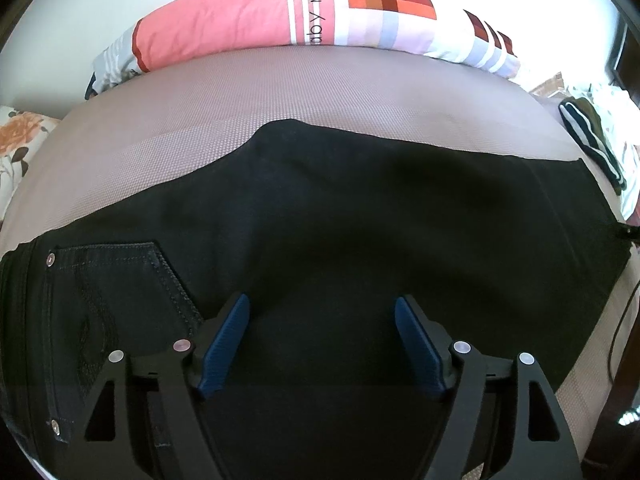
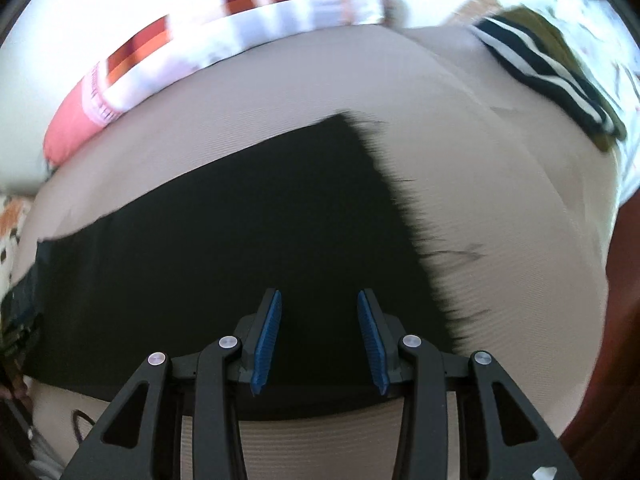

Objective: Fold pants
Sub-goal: 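Grasp the frayed hem corner of the jeans with the right gripper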

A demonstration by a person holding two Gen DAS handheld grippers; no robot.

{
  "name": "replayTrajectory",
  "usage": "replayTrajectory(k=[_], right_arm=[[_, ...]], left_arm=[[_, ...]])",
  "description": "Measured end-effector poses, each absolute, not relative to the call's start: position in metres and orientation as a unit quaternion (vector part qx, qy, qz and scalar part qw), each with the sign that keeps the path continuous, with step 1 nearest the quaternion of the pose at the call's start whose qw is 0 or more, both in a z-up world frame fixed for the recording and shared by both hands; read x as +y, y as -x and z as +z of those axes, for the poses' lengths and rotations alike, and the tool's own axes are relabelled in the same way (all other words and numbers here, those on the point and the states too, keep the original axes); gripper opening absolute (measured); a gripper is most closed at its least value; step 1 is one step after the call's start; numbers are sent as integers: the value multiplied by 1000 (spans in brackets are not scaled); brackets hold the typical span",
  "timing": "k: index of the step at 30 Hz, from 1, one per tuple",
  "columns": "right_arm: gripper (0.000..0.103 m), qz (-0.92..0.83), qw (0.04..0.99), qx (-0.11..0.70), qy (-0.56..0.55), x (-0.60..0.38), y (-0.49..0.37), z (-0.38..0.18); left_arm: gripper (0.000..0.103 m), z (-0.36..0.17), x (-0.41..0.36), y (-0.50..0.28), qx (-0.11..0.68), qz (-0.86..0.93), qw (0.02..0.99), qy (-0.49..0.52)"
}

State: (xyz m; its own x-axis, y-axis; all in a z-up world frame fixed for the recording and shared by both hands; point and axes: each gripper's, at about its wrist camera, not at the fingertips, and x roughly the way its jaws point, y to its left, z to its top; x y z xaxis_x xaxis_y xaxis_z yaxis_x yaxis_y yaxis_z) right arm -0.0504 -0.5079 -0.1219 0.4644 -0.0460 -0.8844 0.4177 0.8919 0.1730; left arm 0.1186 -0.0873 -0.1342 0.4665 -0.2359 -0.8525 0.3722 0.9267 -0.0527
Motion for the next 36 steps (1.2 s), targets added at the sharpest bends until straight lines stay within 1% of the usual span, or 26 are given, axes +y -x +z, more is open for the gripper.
replayTrajectory(k=[2, 5, 8, 11, 16, 17, 18, 19, 21, 24, 29, 32, 36], right_arm=[[38, -151, 830, 499, -196, -531, 54, -120], [39, -131, 822, 498, -244, -569, 53, -122], [39, -49, 789, 500, -354, -604, 45, -136], [39, 6, 763, 499, -411, -622, 40, -150], [38, 64, 748, 491, -442, -630, 28, -162], [34, 71, 747, 492, -442, -631, 26, -163], [25, 77, 746, 496, -437, -630, 21, -165], [22, 84, 744, 501, -434, -629, 15, -168], [9, 95, 739, 503, -438, -630, 5, -174], [1, 110, 734, 498, -449, -628, -7, -182], [1, 100, 748, 486, -441, -624, -11, -179], [4, 59, 772, 485, -407, -611, -7, -163], [4, 24, 785, 475, -396, -597, -2, -144]], left_arm=[[77, -134, -88, -119, 488, -178, 852, -71], [77, -132, -88, -122, 495, -178, 848, -68], [77, -129, -84, -125, 505, -178, 843, -46], [77, -126, -82, -127, 514, -178, 839, -22], [77, -124, -90, -126, 518, -179, 836, -22], [77, -124, -93, -126, 517, -178, 837, -27], [77, -124, -94, -125, 517, -177, 837, -30], [77, -124, -95, -126, 517, -176, 837, -32], [77, -124, -95, -127, 517, -173, 838, -33], [77, -126, -95, -128, 515, -167, 840, -32], [77, -129, -100, -127, 511, -160, 843, -47], [78, -130, -101, -127, 507, -159, 845, -52], [78, -131, -101, -126, 505, -159, 847, -52]])
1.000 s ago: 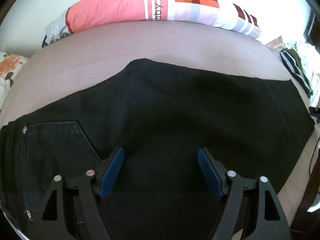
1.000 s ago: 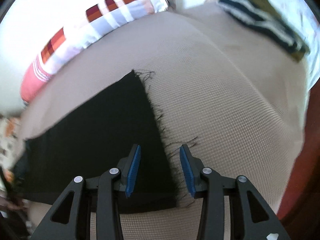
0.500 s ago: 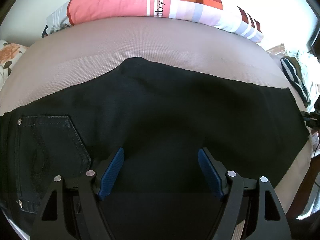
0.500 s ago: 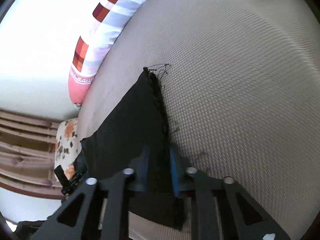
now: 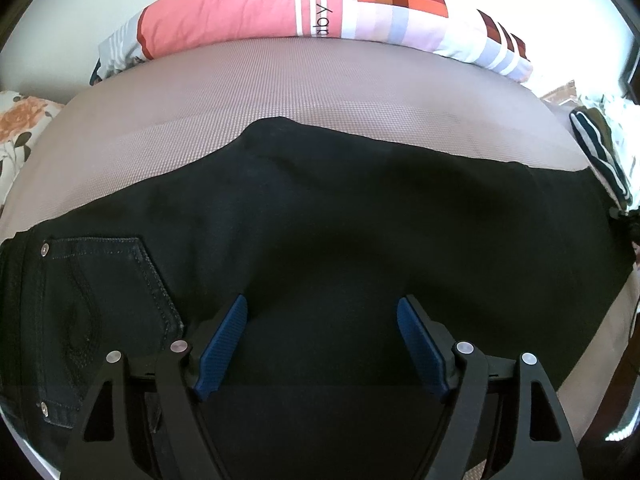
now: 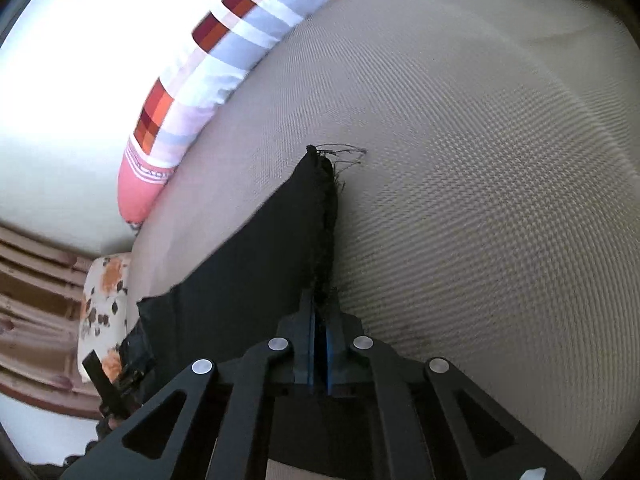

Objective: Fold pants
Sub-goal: 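Grasp the frayed hem corner of the jeans with the right gripper, then lift the hem with the right gripper and fold it over toward the waistband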

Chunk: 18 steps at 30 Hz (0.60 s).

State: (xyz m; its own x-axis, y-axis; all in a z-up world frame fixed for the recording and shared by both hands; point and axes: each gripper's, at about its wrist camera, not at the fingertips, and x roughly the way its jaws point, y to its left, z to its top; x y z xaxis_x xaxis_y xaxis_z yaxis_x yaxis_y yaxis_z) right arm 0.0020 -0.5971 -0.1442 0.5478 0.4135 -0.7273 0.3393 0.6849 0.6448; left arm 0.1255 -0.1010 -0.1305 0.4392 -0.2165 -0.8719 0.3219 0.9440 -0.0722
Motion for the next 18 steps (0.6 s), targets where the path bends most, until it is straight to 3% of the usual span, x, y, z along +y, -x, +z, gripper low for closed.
replayTrajectory(k=[5, 18], right_arm=[[4, 32, 796, 443, -412, -570, 2, -103], [4, 103, 804, 464, -357, -412, -62, -37]], left_arm=[[78, -123, -90, -127, 506, -161, 847, -18], [78, -78, -37, -117, 451, -165, 877, 18]])
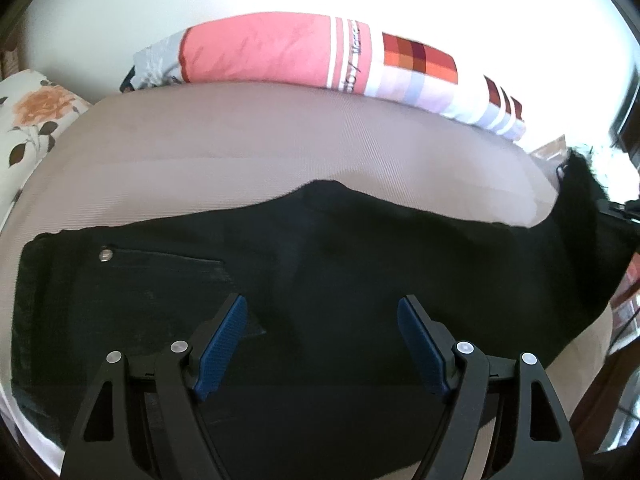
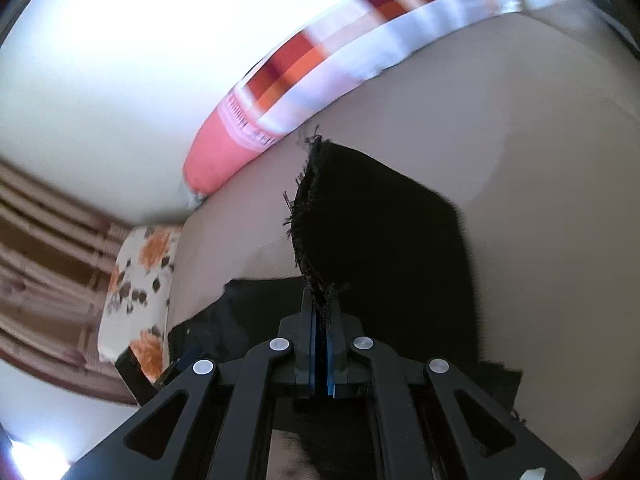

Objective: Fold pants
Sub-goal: 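Lift the hem with the right gripper and fold it over toward the waistband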

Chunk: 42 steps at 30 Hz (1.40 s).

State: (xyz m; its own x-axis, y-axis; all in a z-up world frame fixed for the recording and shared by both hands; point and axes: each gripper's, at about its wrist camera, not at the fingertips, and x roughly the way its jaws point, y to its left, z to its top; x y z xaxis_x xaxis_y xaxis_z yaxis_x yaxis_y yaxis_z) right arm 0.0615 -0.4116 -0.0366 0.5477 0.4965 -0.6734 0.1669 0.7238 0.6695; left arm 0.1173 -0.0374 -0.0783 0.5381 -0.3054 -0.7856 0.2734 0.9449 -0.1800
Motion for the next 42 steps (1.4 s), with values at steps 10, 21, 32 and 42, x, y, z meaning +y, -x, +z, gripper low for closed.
replayTrajectory(k=[10, 21, 32, 42], right_arm=[[4, 181, 774, 522, -309, -271, -115, -78], [11, 193, 758, 569, -253, -186, -130, -125], [43, 209, 775, 529, -274, -211, -103, -85], [50, 125, 789, 482, -359, -287, -47, -75]], left_arm=[[78, -54, 18, -103, 432, -151, 888, 48], [78, -61, 29, -98, 442, -173, 877, 76], [78, -69, -3, -119, 486, -257, 825, 130], [78, -99, -44, -160, 556, -309, 747, 192]])
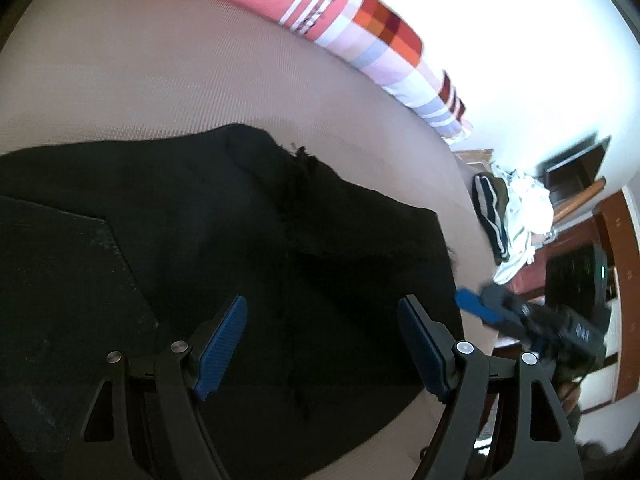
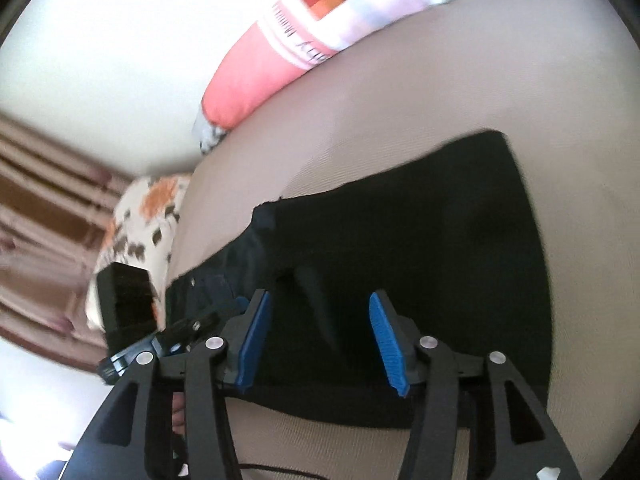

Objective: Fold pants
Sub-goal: 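Lift the hem with the right gripper and fold it over toward the waistband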

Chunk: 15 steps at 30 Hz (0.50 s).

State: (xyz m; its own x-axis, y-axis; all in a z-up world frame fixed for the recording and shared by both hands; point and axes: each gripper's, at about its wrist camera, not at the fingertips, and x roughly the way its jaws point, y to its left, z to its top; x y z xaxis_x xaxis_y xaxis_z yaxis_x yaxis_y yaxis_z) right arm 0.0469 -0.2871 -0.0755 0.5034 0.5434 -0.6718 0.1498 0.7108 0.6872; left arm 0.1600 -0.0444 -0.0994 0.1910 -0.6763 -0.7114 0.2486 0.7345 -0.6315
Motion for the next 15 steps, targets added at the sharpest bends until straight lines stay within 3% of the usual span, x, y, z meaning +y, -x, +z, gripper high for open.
replayTrajectory(k=[6, 15], right_arm=[[52, 125, 773, 460, -420, -314, -37, -84], [52, 116, 762, 462, -439, -318, -38, -97]], left_arm=[[78, -98, -33, -171, 552, -312, 733, 247], [78, -109, -37, -175, 582, -316, 707, 247]])
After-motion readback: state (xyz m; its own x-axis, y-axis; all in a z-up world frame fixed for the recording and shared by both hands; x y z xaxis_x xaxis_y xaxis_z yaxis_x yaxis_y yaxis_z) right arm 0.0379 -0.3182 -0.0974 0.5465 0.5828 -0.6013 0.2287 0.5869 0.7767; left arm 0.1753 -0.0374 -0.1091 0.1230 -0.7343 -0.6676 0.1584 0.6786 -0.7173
